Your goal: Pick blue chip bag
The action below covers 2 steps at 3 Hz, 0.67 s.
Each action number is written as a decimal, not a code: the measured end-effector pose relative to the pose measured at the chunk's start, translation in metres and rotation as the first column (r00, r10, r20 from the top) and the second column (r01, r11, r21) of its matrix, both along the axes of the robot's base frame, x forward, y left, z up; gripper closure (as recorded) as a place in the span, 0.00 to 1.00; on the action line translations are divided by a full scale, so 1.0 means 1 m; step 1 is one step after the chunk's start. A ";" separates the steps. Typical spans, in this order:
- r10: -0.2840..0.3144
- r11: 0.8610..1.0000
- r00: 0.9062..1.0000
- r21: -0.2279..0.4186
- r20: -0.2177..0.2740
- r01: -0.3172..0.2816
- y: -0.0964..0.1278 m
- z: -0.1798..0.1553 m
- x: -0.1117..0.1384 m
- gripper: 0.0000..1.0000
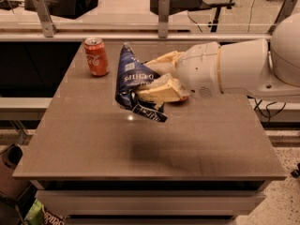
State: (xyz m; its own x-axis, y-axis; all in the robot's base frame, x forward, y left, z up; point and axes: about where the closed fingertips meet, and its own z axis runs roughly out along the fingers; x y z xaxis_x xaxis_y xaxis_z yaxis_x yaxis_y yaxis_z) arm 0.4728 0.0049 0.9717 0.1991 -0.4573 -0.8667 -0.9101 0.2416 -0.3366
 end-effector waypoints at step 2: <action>-0.005 1.000 0.999 0.012 0.042 0.004 -0.005 0.017 -0.003 1.00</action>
Offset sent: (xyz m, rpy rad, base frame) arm -0.0021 -0.0044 0.0137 0.0102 -0.0330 -0.0037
